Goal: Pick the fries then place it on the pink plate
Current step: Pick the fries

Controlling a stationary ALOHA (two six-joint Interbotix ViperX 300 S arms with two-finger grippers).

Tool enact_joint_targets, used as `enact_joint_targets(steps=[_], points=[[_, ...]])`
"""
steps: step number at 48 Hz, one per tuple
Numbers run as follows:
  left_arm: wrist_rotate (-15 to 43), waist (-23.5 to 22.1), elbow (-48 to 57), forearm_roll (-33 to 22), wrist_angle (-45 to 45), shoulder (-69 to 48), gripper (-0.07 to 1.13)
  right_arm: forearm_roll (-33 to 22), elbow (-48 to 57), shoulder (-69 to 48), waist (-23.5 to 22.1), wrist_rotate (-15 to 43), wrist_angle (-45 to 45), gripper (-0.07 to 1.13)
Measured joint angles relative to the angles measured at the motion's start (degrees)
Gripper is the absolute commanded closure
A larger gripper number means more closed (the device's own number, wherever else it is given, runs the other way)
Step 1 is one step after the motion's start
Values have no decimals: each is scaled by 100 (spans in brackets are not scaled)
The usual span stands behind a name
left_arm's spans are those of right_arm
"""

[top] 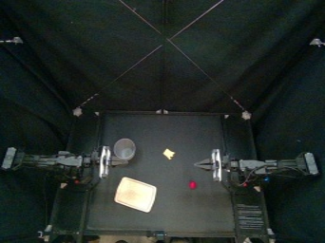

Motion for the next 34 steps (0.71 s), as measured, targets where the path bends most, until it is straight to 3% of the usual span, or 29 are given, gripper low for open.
enact_joint_targets(steps=[12,20,26,34], points=[[18,9,0,-9,-9,26,101,176,-264,914,-756,79,18,96],[18,79,26,-9,-18,26,101,211,-686,1942,-1274,79,141,83],[18,88,44,-9,-18,35,101,334,-984,2575,-1591,88,193,55],[9,97,44,-9,-44,35,101,773,-1318,3322,-1819,79,255,6]])
